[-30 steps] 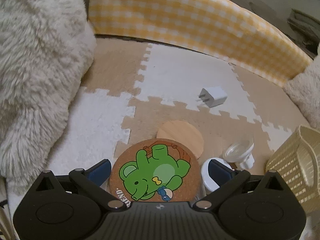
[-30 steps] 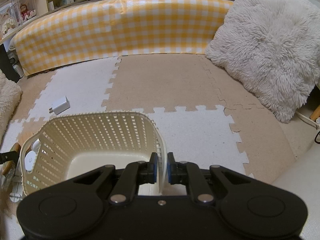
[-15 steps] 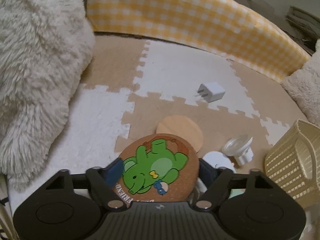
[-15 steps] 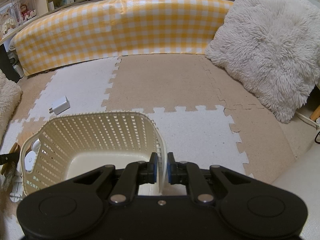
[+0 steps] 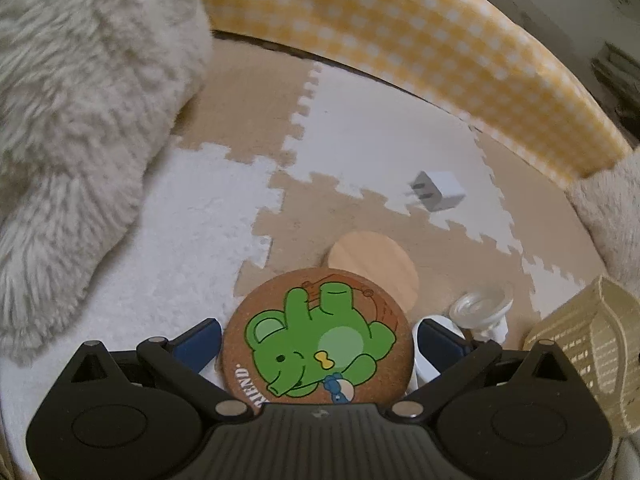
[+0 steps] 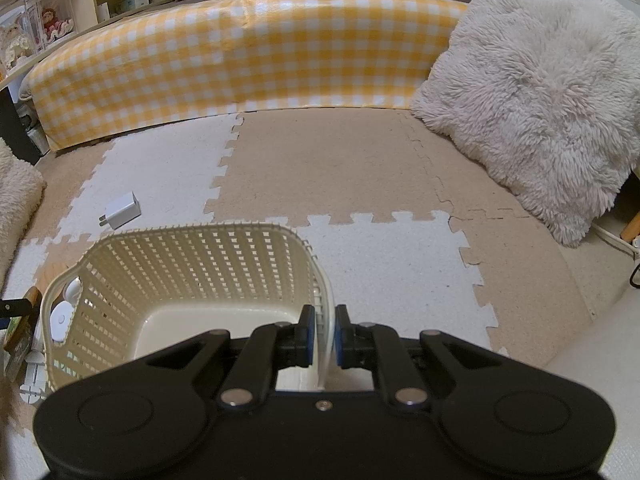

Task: Organize rigid objects
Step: 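Lift the elephant coaster with the left tool off the mat, then carry the coaster over the cream basket and release it inside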

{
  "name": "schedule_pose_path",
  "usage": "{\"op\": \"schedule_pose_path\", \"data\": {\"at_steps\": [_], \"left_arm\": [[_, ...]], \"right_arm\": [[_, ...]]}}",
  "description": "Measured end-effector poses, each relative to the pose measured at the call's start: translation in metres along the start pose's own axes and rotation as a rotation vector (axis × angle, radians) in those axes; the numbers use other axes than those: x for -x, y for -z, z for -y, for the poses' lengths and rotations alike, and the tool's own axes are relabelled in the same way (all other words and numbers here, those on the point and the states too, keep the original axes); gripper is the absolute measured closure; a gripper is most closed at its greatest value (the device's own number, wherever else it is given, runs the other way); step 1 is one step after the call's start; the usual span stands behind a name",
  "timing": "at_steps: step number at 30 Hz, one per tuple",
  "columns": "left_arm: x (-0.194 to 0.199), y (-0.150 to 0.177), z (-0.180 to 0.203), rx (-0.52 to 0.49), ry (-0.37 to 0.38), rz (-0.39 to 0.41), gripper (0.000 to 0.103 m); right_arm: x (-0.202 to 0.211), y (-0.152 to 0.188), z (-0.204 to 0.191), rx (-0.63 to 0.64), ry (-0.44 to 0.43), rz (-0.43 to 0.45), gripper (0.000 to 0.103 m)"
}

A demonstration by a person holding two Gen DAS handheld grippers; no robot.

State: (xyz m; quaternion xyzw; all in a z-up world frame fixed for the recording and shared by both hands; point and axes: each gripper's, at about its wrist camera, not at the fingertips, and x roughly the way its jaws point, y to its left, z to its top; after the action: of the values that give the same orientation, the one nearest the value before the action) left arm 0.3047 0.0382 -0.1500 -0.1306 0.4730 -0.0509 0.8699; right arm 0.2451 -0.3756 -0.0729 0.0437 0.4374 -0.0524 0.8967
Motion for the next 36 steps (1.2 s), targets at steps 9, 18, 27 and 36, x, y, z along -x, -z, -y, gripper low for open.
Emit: {"op": "schedule_pose_path", "data": {"at_steps": [9,18,27,36], "left_arm": [[-0.004,0.001,0.005,-0.055,-0.028,-0.008,0.005],[0.024,0.006,0.023,-0.156,-0.043,0.099,0.006],[0.077,0.01,0.085,-0.303,0.105,0.209,0.006],[0.083,0.015,0.174,-0.34,0.306,0.142,0.006]], "right_arm": [[0.0,0.0,0.0,0.0,0.0,0.0,0.092],[0.0,0.0,0.0,-0.001,0.0,0.001,0.092],[-0.001,0.0,0.001,-0.007,-0.013,0.003,0.093],[-0.001,0.0,0.003,-0.012,-0.025,0.005,0.093]]}}
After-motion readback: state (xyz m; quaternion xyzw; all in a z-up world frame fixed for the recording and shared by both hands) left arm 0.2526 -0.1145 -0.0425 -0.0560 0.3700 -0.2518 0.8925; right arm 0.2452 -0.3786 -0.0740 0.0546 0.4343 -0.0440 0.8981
